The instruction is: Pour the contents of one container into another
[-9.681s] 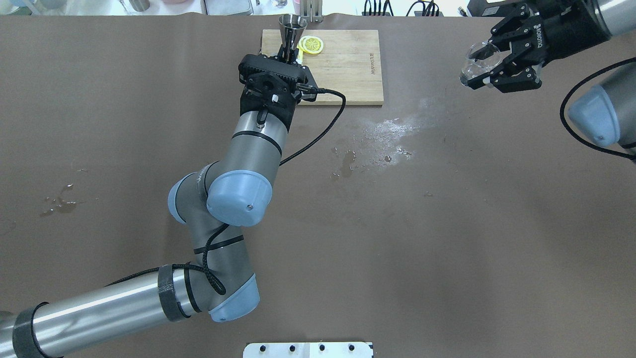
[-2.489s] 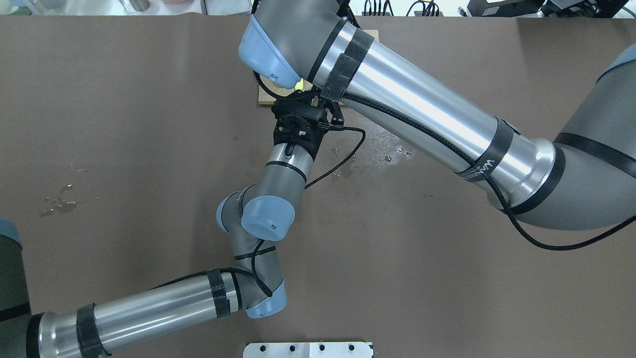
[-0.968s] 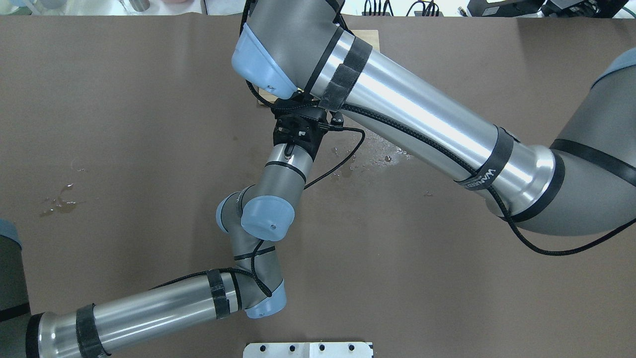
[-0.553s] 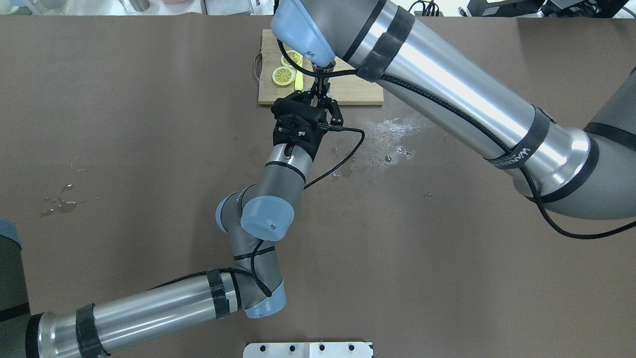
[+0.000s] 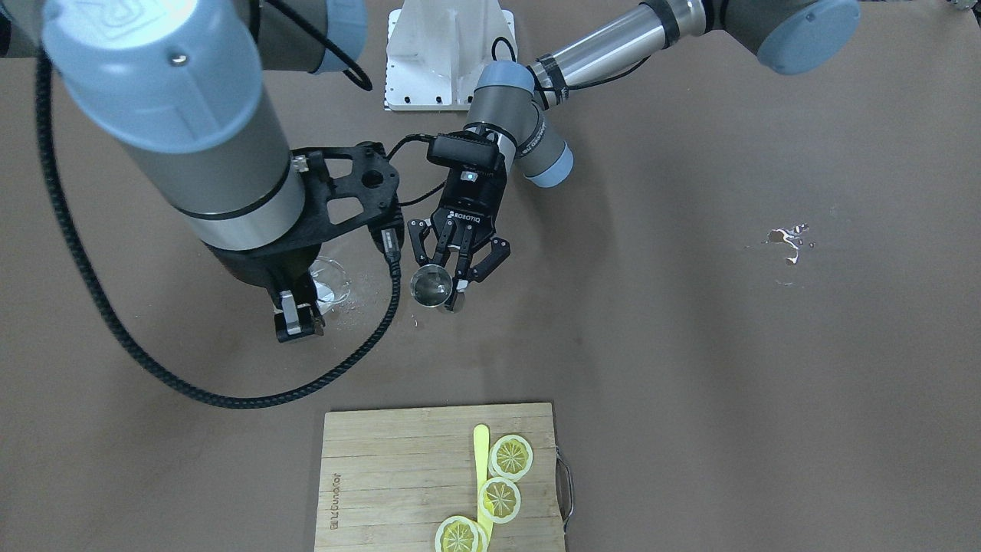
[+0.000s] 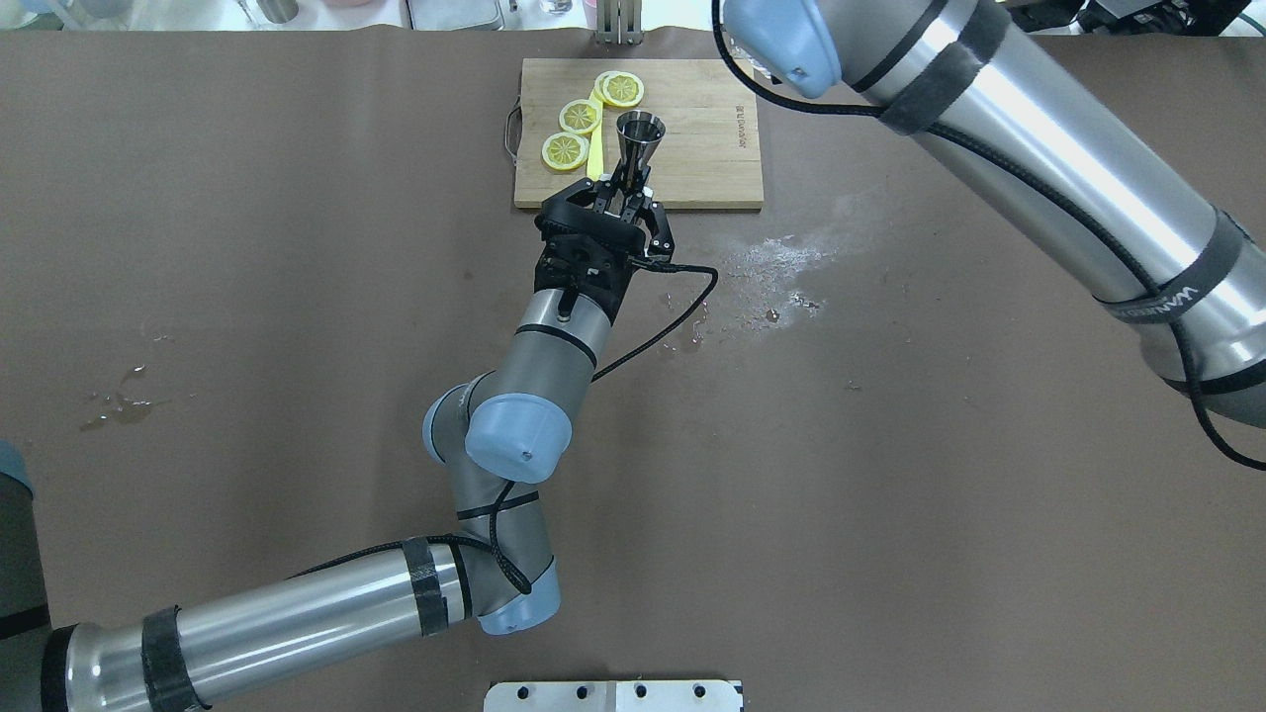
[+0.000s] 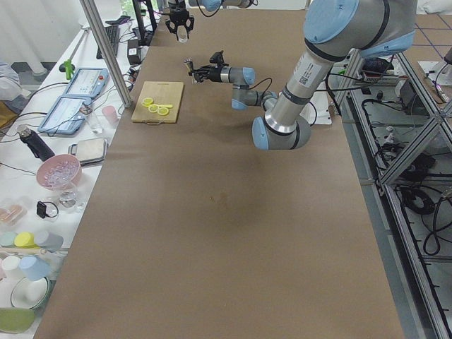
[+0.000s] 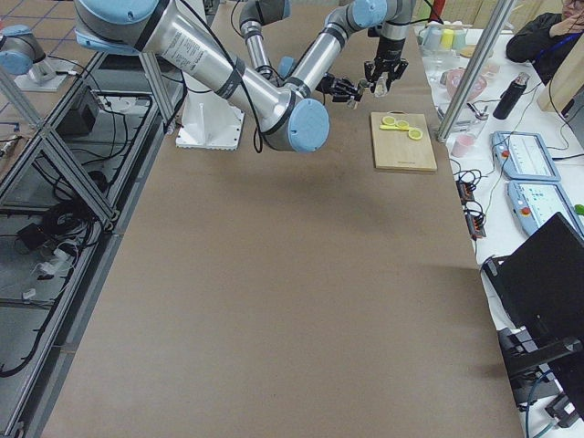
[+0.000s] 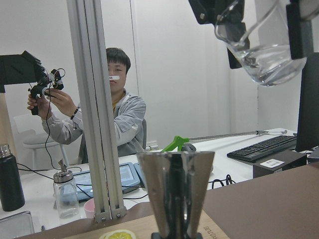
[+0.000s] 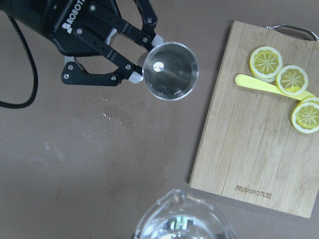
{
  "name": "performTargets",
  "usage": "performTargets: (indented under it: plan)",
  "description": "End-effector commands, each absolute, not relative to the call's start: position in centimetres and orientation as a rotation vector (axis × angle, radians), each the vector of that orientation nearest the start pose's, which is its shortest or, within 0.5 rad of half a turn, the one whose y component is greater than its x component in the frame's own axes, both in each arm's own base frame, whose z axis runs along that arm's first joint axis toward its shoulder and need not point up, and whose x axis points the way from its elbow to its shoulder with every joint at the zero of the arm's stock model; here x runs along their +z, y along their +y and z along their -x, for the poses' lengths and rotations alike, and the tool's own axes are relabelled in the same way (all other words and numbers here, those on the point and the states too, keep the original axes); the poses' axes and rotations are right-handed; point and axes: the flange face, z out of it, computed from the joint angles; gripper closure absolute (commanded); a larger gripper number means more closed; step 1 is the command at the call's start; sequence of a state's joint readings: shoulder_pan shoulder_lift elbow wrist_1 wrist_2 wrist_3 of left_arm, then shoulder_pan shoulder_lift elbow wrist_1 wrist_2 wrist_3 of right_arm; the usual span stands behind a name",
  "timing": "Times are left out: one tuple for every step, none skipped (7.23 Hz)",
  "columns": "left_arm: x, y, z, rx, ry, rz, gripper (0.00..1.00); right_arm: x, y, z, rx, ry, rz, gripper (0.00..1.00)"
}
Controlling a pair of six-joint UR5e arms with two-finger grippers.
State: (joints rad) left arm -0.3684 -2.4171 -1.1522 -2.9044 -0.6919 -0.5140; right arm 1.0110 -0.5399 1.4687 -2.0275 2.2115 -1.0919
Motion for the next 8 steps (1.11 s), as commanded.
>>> performTargets:
  plan:
    - [19.5,-44.9,-57.4,-0.251,0.784,-1.556,1.0,15.4,-64.0,29.2,-1.635,-0.614,-0.79,1.0]
    - [21.6,-44.1,-55.5,-0.235,0.779,-1.607,1.0,18.5,-64.2,27.8,-1.572,-0.663,-0.836,1.0]
    - [23.1,-43.7,-54.6,-0.237,0.788,-1.621,1.0,21.8,-63.6,27.4,-1.519,-0.705,-0.882,1.0]
    - [24.8,-43.1,-53.0,-0.229,0.787,-1.62,1.0,25.1,-62.9,27.0,-1.485,-0.723,-0.925,1.0]
    - [26.3,-42.0,-50.2,-0.232,0.801,-1.623,1.0,27.9,-62.0,26.7,-1.454,-0.741,-0.954,1.0]
    - [27.3,-41.3,-48.8,-0.208,0.822,-1.621,1.0,29.5,-61.3,26.5,-1.45,-0.775,-0.964,1.0]
    - [28.2,-40.6,-47.2,-0.207,0.825,-1.621,1.0,30.9,-60.4,26.4,-1.463,-0.823,-0.971,1.0]
    - [30.0,-40.3,-46.1,-0.204,0.81,-1.617,1.0,32.4,-59.4,26.1,-1.479,-0.863,-0.994,1.0]
